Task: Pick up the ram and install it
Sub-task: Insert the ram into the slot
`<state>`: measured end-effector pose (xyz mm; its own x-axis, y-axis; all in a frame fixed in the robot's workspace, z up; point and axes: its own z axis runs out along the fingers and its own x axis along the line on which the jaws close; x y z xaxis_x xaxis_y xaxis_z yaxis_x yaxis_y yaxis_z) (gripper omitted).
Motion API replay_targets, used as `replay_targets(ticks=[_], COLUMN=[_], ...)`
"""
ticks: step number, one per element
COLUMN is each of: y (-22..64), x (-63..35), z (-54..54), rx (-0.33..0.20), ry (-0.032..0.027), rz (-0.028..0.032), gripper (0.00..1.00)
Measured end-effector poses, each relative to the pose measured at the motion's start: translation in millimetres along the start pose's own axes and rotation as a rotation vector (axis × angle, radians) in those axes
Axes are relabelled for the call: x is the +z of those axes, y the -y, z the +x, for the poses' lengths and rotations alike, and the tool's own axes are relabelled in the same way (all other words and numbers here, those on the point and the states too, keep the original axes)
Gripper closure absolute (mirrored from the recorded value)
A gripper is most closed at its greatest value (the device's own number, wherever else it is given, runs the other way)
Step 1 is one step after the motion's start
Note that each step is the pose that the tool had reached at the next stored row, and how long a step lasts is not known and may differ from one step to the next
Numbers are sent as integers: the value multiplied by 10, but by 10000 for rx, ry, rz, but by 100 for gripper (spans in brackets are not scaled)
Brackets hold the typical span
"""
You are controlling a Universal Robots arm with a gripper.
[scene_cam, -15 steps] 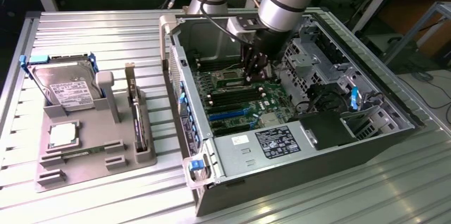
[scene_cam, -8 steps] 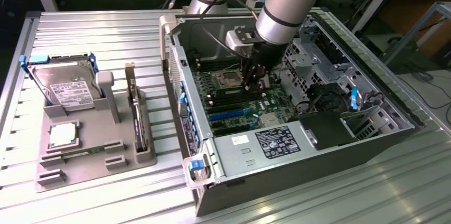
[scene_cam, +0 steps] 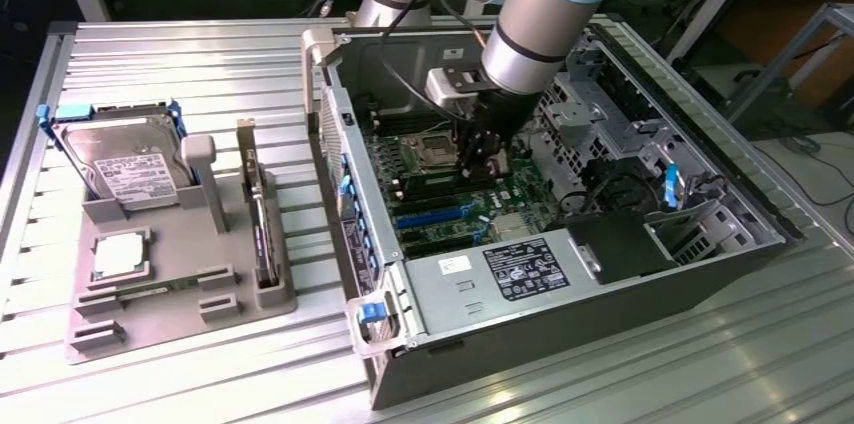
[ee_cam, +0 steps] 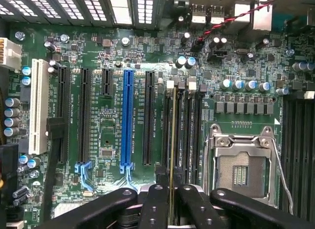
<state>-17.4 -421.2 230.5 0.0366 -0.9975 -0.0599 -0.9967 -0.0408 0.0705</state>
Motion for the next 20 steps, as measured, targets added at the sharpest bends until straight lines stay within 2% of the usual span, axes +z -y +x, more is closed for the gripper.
replay_targets(ticks=[4, 20], y=[2, 11], x=[31, 45], z=[3, 0], rx=[-15, -15], ry=[0, -5], rz=[0, -1], gripper=[86, 86])
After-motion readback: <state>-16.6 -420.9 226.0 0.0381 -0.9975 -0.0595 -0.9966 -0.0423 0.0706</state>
